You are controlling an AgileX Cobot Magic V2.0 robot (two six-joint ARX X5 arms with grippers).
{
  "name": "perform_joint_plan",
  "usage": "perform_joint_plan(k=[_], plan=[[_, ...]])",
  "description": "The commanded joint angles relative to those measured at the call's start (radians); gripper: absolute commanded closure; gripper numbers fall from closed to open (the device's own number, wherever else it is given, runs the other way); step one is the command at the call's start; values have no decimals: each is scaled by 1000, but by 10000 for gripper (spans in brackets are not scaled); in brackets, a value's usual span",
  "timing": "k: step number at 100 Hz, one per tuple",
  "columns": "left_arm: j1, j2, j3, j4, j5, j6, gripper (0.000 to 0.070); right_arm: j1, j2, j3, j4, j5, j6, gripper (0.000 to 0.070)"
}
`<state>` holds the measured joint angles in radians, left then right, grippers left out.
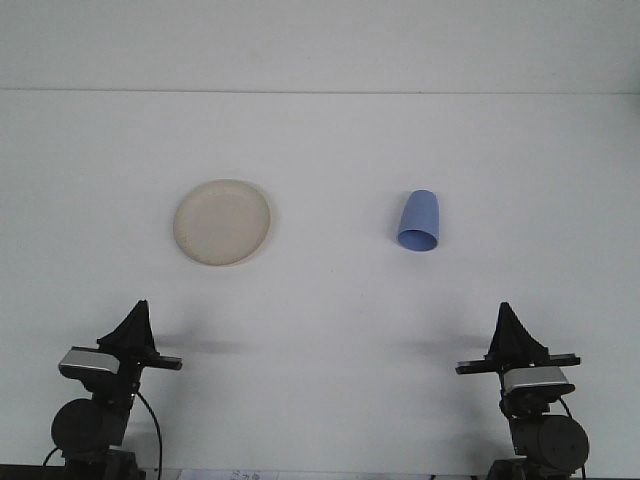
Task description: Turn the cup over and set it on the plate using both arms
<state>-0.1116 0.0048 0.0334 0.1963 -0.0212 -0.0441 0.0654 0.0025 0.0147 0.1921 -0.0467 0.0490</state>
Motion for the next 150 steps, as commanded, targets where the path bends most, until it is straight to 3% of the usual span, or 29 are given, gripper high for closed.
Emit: perform_joint_plan(k=[1, 69, 81, 101, 126, 150], plan=[[0, -2, -19, 14, 4, -9, 688, 1, -1, -2, 10, 2, 0, 700], [0, -2, -19, 14, 4, -10, 688, 1, -1, -2, 37, 4, -5, 700], [0, -2, -19, 14, 4, -10, 688, 0, -1, 13, 56, 3, 38, 700], [0, -2, -19, 14, 4, -10, 688, 0, 80, 211, -221, 28, 43, 700], [0, -2, -19, 14, 4, -10, 688, 1, 418, 551, -492, 42, 27, 700], [0, -2, -19, 14, 4, -10, 688, 0, 621, 635, -461, 54, 25, 700]])
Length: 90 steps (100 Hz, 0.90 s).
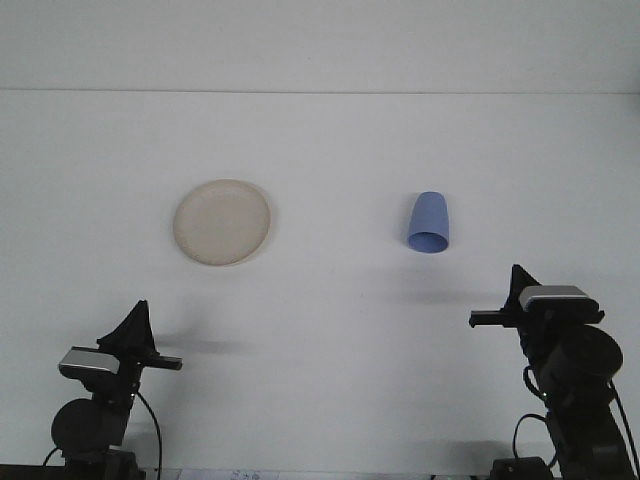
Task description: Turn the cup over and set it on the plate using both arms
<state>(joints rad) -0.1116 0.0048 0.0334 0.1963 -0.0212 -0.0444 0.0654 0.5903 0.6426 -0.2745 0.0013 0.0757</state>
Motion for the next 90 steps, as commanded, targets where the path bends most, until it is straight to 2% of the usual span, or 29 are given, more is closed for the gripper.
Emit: perform_joint_plan(k=[1, 6, 15, 17, 22, 48, 68, 90], plan=[[0, -2, -19, 14, 4, -10, 688, 0, 41, 7, 6, 7, -2, 695], [0, -2, -19, 14, 4, -10, 688, 0, 82, 6, 6, 19, -2, 635], [0, -2, -19, 14, 4, -10, 688, 0, 164, -5, 27, 43, -2, 388], [0, -2, -19, 14, 4, -10, 688, 0, 182, -10, 39, 47, -3, 314], [0, -2, -19, 14, 4, -10, 688, 0, 224, -25, 77, 51, -4, 239], [0, -2, -19, 14, 4, -10, 688, 16, 426, -162, 441, 34, -6, 237], [0, -2, -19, 14, 4, -10, 688, 25, 566, -204, 656, -74, -19, 239], [0, -2, -19, 14, 4, -10, 688, 31, 732, -203, 878, -73, -24, 244]])
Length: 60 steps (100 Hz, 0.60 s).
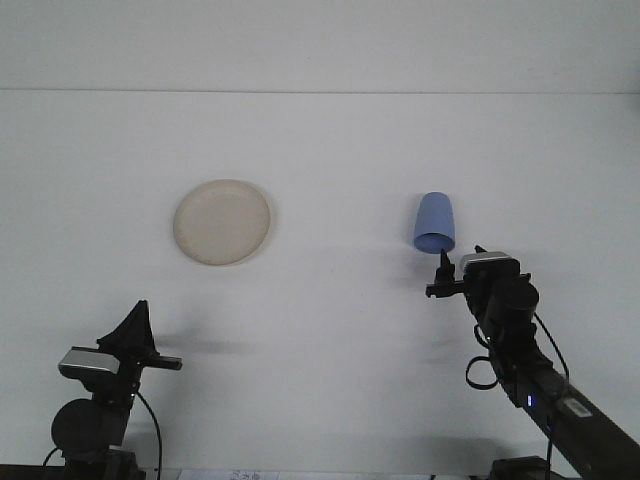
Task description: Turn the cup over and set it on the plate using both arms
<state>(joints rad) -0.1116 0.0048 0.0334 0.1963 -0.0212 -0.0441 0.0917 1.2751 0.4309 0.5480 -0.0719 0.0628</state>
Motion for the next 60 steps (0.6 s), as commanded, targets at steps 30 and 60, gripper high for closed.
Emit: perform_joint_plan(k=[30, 60], plan=[[0, -2, -19, 14, 4, -10, 688, -7, 303, 87, 269, -16, -54, 245], [0, -2, -19, 14, 4, -28, 688, -20, 430, 254, 228, -71, -67, 700]])
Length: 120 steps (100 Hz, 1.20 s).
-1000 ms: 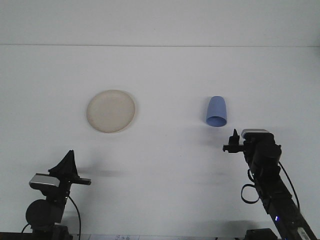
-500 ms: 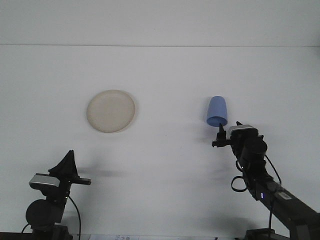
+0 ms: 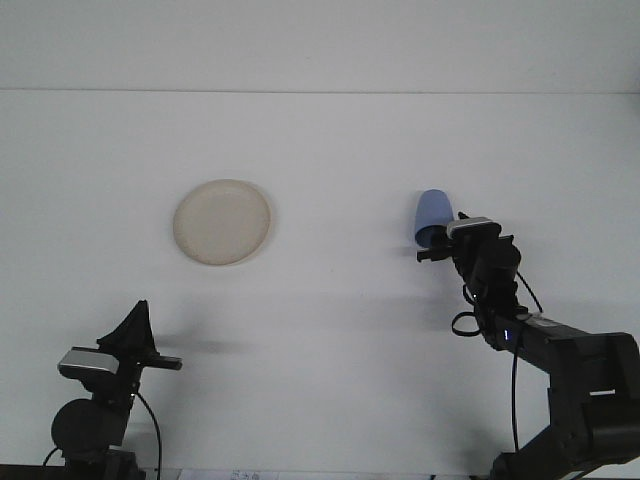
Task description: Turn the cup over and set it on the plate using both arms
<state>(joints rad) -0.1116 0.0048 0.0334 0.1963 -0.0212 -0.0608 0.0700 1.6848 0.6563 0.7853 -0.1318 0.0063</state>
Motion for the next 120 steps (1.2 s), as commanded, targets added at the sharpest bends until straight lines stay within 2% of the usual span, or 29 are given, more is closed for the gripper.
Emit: perform_joint_plan(k=[1, 21, 38, 49, 61, 73, 87, 100, 120], plan=[[0, -2, -19, 14, 4, -11, 688, 2, 20, 31, -13, -11, -11, 700], [0, -2, -19, 14, 4, -11, 688, 6, -18, 46, -66, -48, 6, 700], [0, -2, -19, 15, 4, -11, 688, 52, -193, 51, -257, -51, -5, 700], [0, -2, -19, 15, 4, -11, 688, 101, -345, 131, -549, -48, -4, 700], [0, -2, -19, 14, 4, -11, 688, 166, -434, 340, -1002, -51, -7, 700], [0, -2, -19, 14, 4, -11, 688, 243, -428, 570, -1392, -51, -55, 700], [0, -2, -19, 14, 4, -11, 688, 346, -372, 748, -1684, -17, -75, 700], [0, -2, -19, 14, 4, -11, 688, 449, -304, 812, -1826, 29, -74, 700], [0, -2, -19, 14, 4, -11, 688, 568, -175, 831, -1910, 29, -74, 700]])
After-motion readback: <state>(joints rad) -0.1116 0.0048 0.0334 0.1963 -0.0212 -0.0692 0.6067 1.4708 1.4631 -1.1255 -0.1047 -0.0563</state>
